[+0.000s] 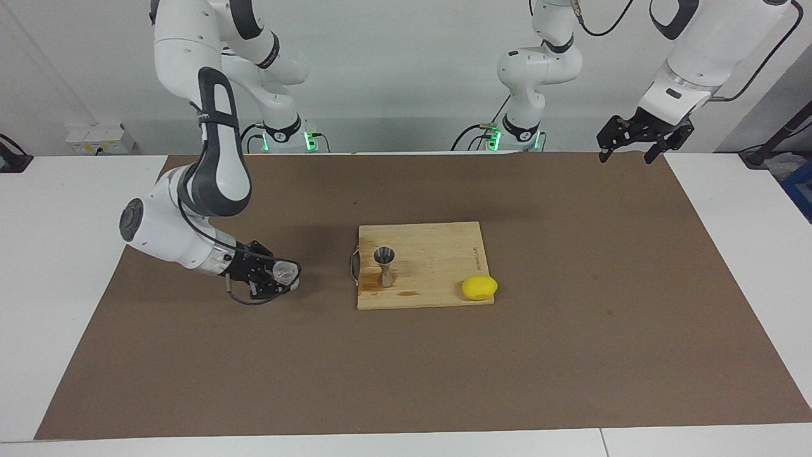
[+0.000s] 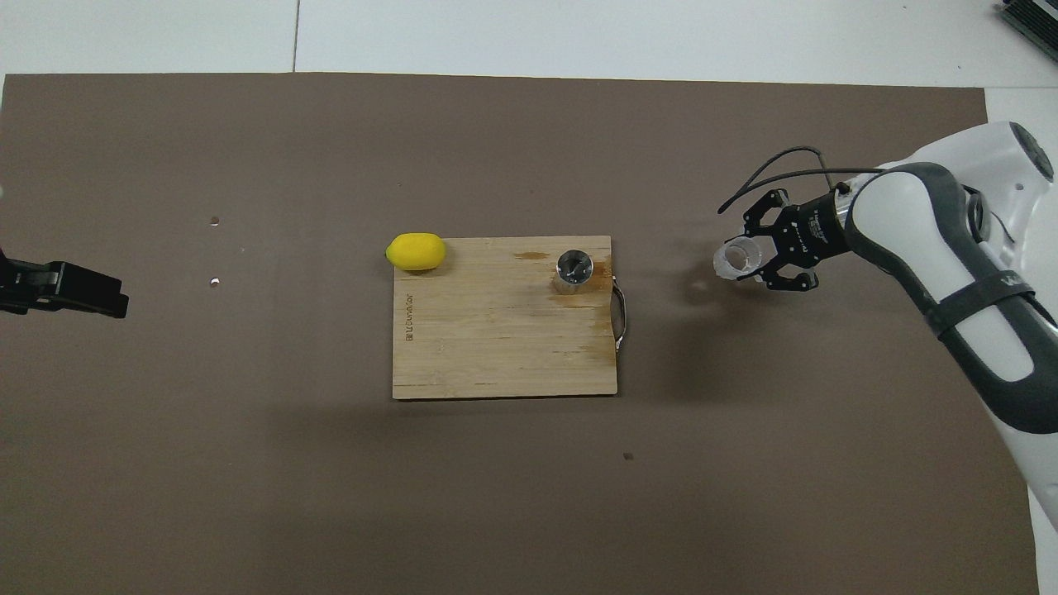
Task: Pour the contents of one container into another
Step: 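Lower the glass cup onto the table and open the right gripper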
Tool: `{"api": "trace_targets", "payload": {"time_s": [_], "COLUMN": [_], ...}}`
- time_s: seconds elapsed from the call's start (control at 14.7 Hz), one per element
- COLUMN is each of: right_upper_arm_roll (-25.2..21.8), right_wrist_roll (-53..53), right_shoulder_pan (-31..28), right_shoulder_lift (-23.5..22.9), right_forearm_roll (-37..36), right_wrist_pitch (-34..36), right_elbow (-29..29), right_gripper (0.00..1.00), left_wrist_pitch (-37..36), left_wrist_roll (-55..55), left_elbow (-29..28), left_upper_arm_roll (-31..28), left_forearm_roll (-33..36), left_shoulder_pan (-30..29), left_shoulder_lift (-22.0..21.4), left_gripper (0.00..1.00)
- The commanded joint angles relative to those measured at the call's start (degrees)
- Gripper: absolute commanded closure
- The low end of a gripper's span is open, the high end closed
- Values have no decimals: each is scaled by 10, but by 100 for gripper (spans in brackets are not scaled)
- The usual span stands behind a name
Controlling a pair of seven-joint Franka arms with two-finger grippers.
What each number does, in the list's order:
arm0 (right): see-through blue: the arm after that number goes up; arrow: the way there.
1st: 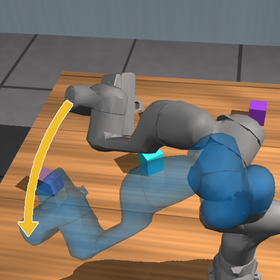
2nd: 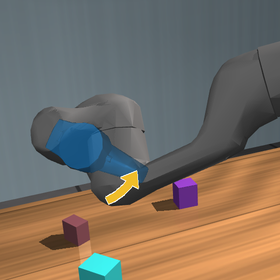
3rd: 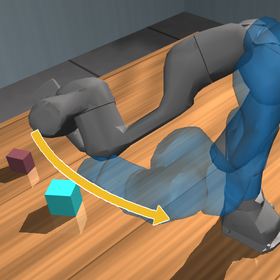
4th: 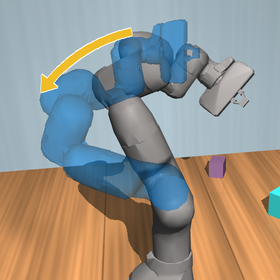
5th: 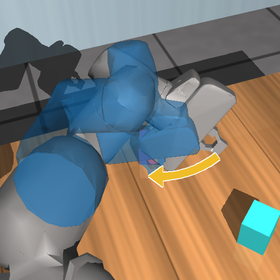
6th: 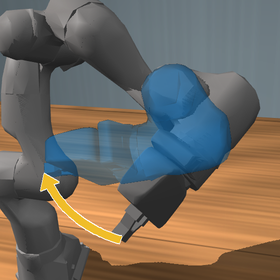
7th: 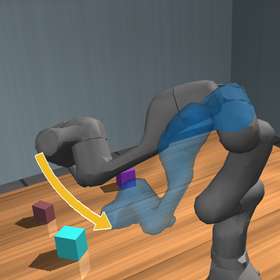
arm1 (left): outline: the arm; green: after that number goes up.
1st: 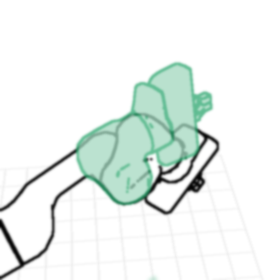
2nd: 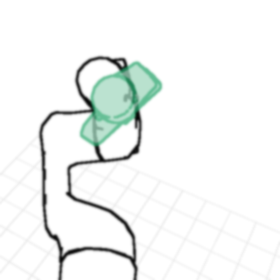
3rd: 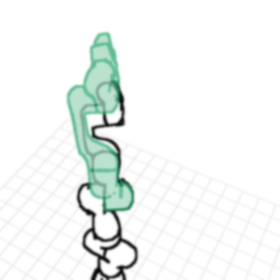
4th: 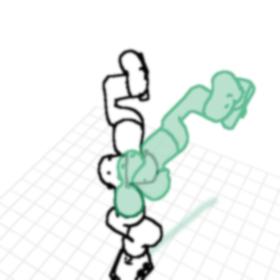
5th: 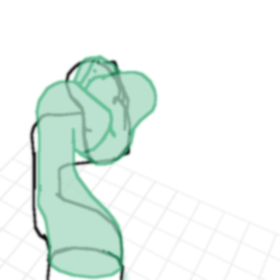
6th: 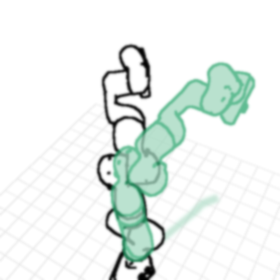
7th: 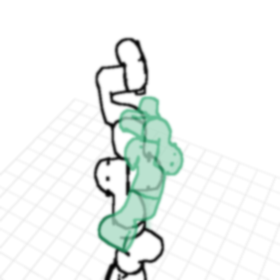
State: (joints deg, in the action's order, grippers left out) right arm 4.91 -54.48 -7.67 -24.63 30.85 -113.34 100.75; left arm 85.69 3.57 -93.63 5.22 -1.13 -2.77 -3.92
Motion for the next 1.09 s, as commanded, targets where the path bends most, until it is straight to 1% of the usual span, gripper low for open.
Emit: {"api": "trace_targets", "payload": {"time_s": [0.0, 0.14, 0.34, 0.61, 0.82, 0.89, 0.96, 1.02], "right_upper_arm_roll": [9, 9, 9, 8, 7, 6, 5, 5], "right_wrist_roll": [63, 91, 113, 108, 108, 108, 106, 104], "right_shoulder_pan": [-34, -48, -61, -74, -82, -84, -84, -84], "right_shoulder_lift": [2, -6, -15, -12, -10, -8, -6, -4], "right_forearm_roll": [22, 37, 38, 39, 38, 38, 37, 33], "right_wrist_pitch": [-14, -12, -10, -14, -12, -14, -16, -17], "right_elbow": [28, 32, 39, 49, 49, 49, 48, 44], "right_gripper": [100, 100, 100, 99, 47, 39, 27, 22], "left_wrist_pitch": [-6, -6, -6, -6, -6, -6, -6, -6], "left_wrist_roll": [2, 2, 2, 2, 2, 2, 2, 2], "left_elbow": [-7, -7, -7, -7, -7, -7, -7, -7], "left_upper_arm_roll": [1, 2, 2, 2, 2, 1, 2, 1], "left_forearm_roll": [6, 6, 6, 6, 6, 6, 6, 6], "left_shoulder_pan": [-3, -3, -3, -3, -3, -3, -3, -3], "left_shoulder_lift": [-9, -9, -9, -9, -9, -9, -9, -9], "left_gripper": [0, 0, 0, 0, 0, 0, 0, 0]}}
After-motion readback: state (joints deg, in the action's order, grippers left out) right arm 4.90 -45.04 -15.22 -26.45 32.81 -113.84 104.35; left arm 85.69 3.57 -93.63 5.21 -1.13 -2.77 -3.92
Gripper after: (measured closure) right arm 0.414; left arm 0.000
